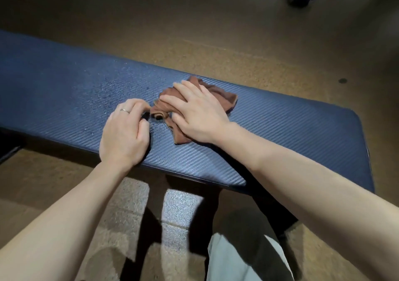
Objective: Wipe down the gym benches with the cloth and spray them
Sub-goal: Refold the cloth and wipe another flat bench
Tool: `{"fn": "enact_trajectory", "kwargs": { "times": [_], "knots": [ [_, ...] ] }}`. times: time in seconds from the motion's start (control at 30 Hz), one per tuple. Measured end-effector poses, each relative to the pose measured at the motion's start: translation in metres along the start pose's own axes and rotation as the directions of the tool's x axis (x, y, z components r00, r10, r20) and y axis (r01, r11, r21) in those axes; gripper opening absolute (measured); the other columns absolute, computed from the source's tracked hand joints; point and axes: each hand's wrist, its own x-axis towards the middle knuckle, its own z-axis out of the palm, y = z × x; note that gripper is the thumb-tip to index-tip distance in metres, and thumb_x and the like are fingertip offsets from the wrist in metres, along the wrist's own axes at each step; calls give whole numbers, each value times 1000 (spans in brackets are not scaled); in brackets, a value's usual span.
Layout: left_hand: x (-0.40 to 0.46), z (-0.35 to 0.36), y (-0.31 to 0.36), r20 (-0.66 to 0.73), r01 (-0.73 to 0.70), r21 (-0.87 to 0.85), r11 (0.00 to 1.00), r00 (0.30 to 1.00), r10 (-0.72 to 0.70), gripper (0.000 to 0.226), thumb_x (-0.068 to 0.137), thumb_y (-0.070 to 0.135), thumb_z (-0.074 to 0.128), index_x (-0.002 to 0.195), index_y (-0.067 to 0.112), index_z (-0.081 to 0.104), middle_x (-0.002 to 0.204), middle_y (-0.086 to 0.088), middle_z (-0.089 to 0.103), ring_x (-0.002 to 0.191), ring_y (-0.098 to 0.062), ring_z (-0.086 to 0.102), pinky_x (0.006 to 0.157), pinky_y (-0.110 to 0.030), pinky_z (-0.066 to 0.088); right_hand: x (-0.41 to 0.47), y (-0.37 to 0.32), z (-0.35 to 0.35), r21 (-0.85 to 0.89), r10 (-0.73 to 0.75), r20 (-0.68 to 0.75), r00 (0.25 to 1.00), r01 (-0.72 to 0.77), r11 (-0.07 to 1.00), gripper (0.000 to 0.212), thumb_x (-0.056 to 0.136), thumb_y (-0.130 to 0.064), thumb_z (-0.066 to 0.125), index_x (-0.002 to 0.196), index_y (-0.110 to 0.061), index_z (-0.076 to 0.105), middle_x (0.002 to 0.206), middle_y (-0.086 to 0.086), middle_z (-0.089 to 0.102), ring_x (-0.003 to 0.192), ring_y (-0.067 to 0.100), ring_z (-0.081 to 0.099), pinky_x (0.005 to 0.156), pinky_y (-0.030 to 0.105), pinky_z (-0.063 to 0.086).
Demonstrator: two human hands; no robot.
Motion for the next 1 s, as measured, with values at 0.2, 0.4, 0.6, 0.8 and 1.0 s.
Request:
{"fn": "enact_trajectory", "kwargs": {
  "times": [0.2, 0.4, 0.6, 0.8, 1.0],
  "knots": [
    [-1, 0, -2, -3, -3, -25, 1000, 1000, 2, 34, 89, 20, 37, 114, 15, 59, 123, -3, 61, 114, -29, 54, 100, -46, 43, -29, -4, -3, 46, 89, -30, 996, -87, 995, 49, 99, -39, 48, 148, -35, 52, 162, 8, 38, 152, 28, 30, 120, 48, 26],
    [-1, 0, 0, 7, 15, -18, 1000, 1000, -15, 34, 88, 23, 37, 112, 15, 59, 122, -2, 61, 112, -27, 53, 96, -47, 44, -128, -1, -10, 61, 125, 32, 992, -127, 990, 51, 100, -41, 41, 149, -35, 50, 166, 6, 33, 155, 26, 25, 123, 48, 22],
    [0, -1, 2, 16, 12, -5, 1000, 1000, -12, 35, 85, 22, 37, 111, 13, 59, 121, -4, 61, 109, -29, 53, 95, -47, 43, -16, -11, -1, 15, 105, -3, 994, -105, 994, 50, 99, -39, 44, 148, -33, 51, 160, 10, 41, 150, 29, 32, 119, 48, 25],
    [0, 0, -2, 18, -6, 21, 1000, 1000, 5, 34, 85, 21, 38, 111, 14, 59, 125, -2, 60, 113, -29, 52, 96, -46, 43, 47, 8, 0, 11, 132, -38, 991, -132, 991, 48, 96, -41, 42, 142, -34, 55, 144, 4, 54, 137, 25, 44, 106, 46, 39],
    [0, -1, -1, 19, 8, 33, 999, 1000, -9, 33, 86, 21, 39, 111, 15, 58, 127, 0, 59, 115, -27, 52, 96, -45, 43, -65, 117, -35, 24, 410, -84, 908, -410, 912, 43, 96, -40, 43, 137, -37, 55, 117, 3, 64, 117, 30, 58, 94, 44, 47]
  ]
}}
